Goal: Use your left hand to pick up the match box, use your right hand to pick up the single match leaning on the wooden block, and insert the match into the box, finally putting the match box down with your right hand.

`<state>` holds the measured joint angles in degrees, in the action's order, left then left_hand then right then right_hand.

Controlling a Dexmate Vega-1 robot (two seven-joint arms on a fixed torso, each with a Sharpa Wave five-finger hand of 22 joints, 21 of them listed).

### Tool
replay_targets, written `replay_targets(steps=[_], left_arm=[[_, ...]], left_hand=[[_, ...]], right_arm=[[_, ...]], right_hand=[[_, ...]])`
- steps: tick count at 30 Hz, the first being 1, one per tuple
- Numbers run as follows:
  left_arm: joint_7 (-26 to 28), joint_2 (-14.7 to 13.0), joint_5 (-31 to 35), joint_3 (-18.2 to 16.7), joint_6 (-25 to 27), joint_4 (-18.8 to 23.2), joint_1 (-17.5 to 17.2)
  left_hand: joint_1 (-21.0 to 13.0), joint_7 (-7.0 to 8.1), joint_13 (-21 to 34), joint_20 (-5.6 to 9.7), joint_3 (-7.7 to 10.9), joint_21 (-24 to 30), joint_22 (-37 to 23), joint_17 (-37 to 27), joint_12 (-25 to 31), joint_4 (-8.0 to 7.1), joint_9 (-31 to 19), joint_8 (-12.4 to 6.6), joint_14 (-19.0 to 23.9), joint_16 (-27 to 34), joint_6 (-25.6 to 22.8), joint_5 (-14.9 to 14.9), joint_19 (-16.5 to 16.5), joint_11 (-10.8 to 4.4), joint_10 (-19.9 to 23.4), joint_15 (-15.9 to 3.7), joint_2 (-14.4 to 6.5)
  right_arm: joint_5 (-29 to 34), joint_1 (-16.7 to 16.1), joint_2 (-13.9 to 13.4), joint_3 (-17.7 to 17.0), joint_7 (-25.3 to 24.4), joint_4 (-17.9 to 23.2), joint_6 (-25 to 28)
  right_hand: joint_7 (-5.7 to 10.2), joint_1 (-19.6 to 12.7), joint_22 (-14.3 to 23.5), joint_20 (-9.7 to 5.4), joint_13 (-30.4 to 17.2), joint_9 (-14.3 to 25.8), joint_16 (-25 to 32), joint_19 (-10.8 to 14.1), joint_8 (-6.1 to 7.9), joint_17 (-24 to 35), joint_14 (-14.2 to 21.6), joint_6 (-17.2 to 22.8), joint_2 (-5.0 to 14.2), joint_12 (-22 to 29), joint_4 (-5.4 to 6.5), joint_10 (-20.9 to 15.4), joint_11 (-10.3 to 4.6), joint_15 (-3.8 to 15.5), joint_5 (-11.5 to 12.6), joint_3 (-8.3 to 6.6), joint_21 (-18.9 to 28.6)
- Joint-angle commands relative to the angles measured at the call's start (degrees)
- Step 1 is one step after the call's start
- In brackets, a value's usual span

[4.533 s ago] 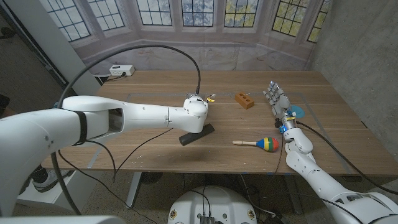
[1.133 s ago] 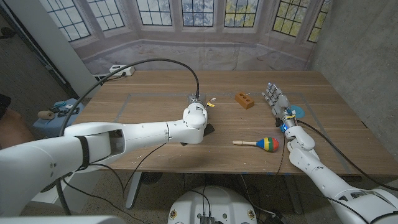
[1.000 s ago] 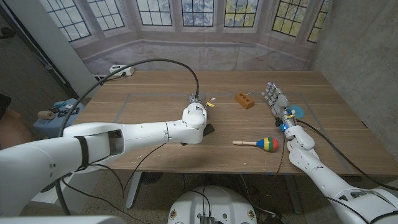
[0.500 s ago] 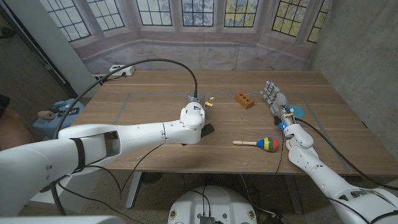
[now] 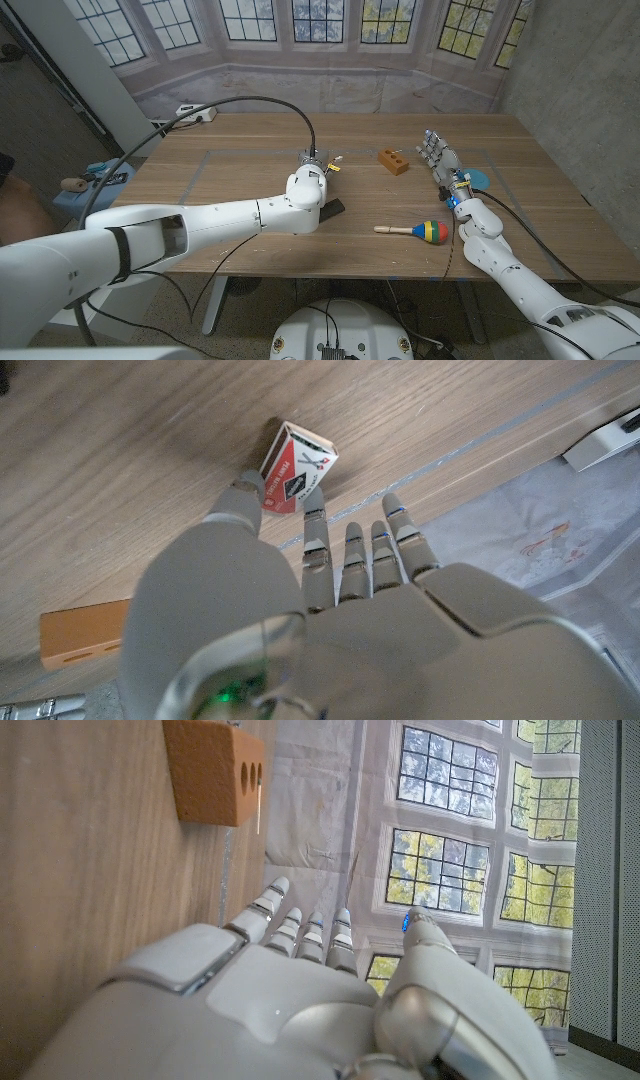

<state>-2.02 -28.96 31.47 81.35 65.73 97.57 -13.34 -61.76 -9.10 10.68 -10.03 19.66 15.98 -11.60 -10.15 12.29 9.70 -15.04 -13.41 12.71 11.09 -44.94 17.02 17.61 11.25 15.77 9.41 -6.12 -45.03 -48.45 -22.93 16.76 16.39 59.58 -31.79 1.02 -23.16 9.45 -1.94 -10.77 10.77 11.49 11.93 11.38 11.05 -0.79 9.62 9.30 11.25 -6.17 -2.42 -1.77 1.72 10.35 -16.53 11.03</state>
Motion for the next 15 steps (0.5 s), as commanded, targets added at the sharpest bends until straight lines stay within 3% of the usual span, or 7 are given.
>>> replay_targets(steps=[1,15], left_arm=[[-0.7,-0.86,1.99,-2.09,-2.06,1.45,-1.79],[-1.69,-1.8,3.9,-5.8,-6.21,2.54,-4.37]], left_hand=[[-0.49,-0.13,0.13,0.26,-0.09,0.47,-0.33,0.0,-0.06,-0.25,-0.16,-0.35,0.41,-0.18,-0.61,0.46,0.27,0.01,0.63,0.08,-0.08],[-0.58,0.14,0.14,0.35,-0.24,0.61,-0.35,0.02,-0.1,-0.29,-0.39,-0.4,0.62,-0.2,-0.96,0.48,0.41,-0.24,0.82,-0.19,0.03]], right_arm=[[0.91,-0.92,-0.98,0.53,-1.75,2.41,1.1],[2.02,-1.5,-1.98,1.25,-3.84,4.78,2.86]], right_hand=[[0.1,0.39,0.29,-1.58,-0.29,0.31,0.47,0.43,-0.05,0.26,0.43,0.38,0.03,-0.03,0.14,-0.45,0.33,0.96,-0.08,-0.36,0.0],[0.06,0.42,0.29,-1.57,-0.29,0.31,0.44,0.43,-0.05,0.25,0.39,0.39,0.03,-0.02,0.12,-0.49,0.36,0.93,-0.08,-0.41,-0.01]])
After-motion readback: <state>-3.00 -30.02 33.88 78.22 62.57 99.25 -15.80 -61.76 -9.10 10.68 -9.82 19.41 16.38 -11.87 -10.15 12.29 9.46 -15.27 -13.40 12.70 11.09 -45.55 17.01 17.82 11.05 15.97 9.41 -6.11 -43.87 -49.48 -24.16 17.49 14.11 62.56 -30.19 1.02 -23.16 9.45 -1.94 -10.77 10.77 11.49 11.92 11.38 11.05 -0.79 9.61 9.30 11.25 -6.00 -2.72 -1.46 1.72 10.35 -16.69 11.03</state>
